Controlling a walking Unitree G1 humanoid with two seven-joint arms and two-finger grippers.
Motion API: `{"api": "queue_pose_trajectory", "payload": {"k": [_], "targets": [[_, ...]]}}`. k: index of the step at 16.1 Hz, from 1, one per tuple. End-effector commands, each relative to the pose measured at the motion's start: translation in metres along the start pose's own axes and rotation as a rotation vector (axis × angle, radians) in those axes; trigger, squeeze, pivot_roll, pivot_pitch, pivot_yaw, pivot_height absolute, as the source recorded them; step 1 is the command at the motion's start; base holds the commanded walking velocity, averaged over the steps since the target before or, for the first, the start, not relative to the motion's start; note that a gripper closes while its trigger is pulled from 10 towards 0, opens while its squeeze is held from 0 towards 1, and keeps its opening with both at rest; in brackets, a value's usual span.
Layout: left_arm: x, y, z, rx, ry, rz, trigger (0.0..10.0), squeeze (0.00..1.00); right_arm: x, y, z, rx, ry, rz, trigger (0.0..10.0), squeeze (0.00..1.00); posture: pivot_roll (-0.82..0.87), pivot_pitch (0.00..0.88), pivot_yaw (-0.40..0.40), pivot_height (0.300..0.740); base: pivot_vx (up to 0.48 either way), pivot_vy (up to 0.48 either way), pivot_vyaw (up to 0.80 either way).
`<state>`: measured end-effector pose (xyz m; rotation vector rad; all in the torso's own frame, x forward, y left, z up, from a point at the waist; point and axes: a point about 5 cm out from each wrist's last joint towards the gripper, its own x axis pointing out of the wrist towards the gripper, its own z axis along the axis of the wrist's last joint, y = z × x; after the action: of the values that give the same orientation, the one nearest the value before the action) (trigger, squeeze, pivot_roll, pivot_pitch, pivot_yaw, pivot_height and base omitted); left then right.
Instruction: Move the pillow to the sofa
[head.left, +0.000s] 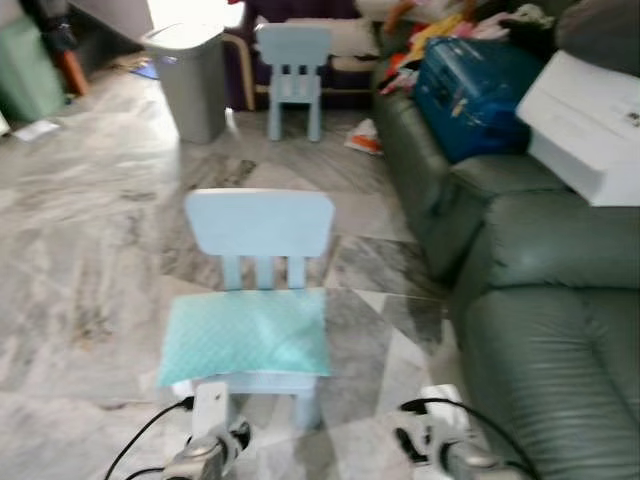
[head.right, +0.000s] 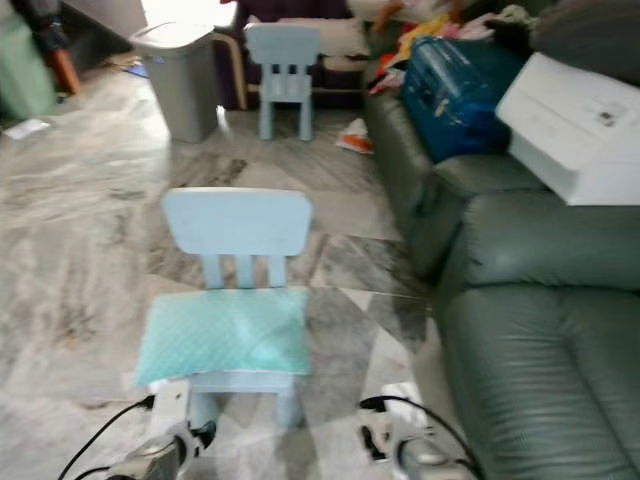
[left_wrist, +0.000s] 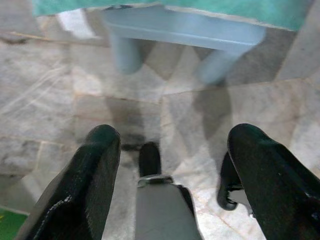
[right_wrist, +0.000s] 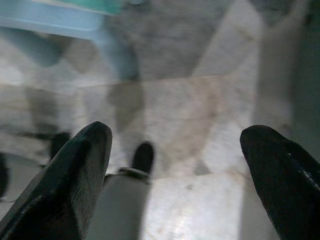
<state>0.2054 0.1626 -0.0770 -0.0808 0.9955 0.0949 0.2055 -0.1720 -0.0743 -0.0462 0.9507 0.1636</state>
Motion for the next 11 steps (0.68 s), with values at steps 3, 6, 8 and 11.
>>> {"api": "queue_pose_trajectory", "payload": {"k": [3, 6, 8, 11], "targets": [[-0.0001, 0.0003, -0.0019, -0.006, 0.006, 0.002, 10.0, 0.00, -0.0013, -0.0051, -0.0023, 0.006, 0.005, -0.015, 10.0, 0.00, -0.08, 0.024, -0.025, 0.740, 0.000, 0.480, 0.00], [-0.0001, 0.0003, -0.0018, -0.008, 0.006, 0.002, 10.0, 0.00, -0.0012, -0.0051, -0.0021, 0.004, 0.005, -0.013, 10.0, 0.00, -0.08, 0.024, -0.027, 0.740, 0.000, 0.480, 0.00], [-0.0001, 0.0002, -0.0020, -0.005, 0.006, 0.002, 10.0, 0.00, -0.0013, -0.0052, -0.0023, -0.001, 0.006, -0.012, 10.0, 0.00, -0.08, 0.022, -0.027, 0.740, 0.000, 0.480, 0.00], [-0.0002, 0.0004, -0.0025, 0.004, 0.007, 0.002, 10.0, 0.00, -0.0014, -0.0052, -0.0029, -0.004, 0.008, -0.012, 10.0, 0.00, -0.08, 0.020, -0.026, 0.740, 0.000, 0.351, 0.00]]}}
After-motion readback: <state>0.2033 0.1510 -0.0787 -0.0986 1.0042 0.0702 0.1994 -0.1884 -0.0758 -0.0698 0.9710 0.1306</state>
